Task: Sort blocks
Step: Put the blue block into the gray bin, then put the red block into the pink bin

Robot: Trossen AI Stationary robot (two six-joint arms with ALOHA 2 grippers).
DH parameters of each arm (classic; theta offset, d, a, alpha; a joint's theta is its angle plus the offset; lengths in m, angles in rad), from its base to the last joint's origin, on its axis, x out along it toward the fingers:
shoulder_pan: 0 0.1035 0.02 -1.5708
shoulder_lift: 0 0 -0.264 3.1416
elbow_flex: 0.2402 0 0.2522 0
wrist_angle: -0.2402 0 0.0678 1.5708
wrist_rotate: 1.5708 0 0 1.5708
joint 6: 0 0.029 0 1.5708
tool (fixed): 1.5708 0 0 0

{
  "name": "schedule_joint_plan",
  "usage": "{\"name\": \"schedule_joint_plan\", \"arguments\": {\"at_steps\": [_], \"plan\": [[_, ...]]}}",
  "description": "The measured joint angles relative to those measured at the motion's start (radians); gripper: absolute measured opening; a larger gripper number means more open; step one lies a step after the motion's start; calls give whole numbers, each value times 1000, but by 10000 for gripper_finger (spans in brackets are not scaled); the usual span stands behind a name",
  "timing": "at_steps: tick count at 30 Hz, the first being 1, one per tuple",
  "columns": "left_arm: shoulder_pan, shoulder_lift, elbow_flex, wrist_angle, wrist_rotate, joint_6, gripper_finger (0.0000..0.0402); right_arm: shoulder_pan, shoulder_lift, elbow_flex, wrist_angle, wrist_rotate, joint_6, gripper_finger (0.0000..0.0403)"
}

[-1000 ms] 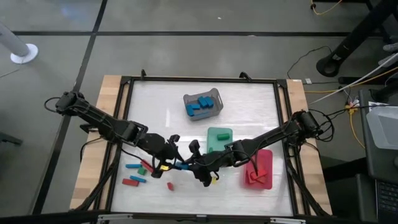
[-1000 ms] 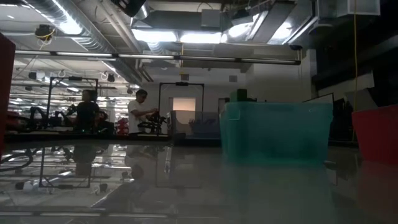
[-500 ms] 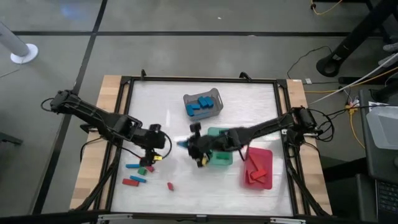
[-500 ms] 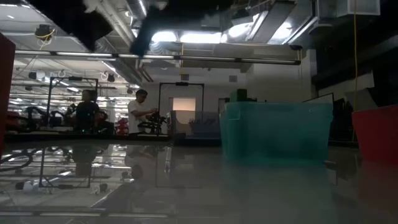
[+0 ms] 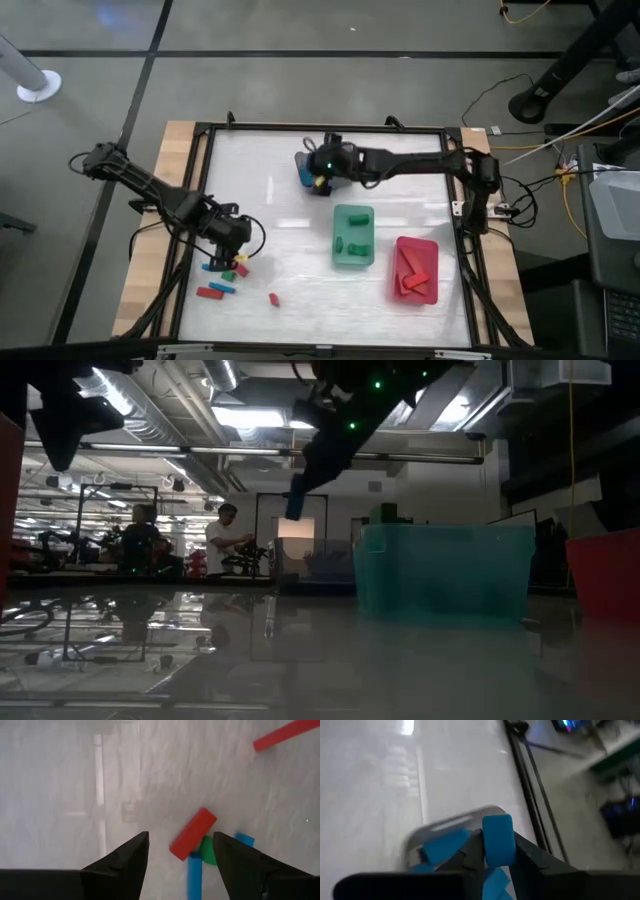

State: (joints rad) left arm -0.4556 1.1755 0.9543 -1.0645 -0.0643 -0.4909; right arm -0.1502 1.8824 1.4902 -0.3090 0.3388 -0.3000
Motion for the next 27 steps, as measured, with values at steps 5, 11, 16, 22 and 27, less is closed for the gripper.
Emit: {"name": "schedule_joint_plan", "arguments": {"at_steps": [5, 11, 16, 22, 27], "plan": [[-39, 0, 0, 4, 0, -11, 208, -60, 0, 0, -39, -3, 65, 94], [-78, 0, 0, 5, 0, -35, 208, -96, 0, 0, -105, -2, 90, 141], [-113, 1, 0, 10, -15, -85, 208, -99, 0, 0, -113, -2, 223, 174], [-171, 13, -27, 88, -111, -66, 208, -75, -1, 0, -113, -167, 372, 183], [-208, 14, -148, 300, -116, 2, 208, -24, -1, 0, -113, -252, 375, 178]]}}
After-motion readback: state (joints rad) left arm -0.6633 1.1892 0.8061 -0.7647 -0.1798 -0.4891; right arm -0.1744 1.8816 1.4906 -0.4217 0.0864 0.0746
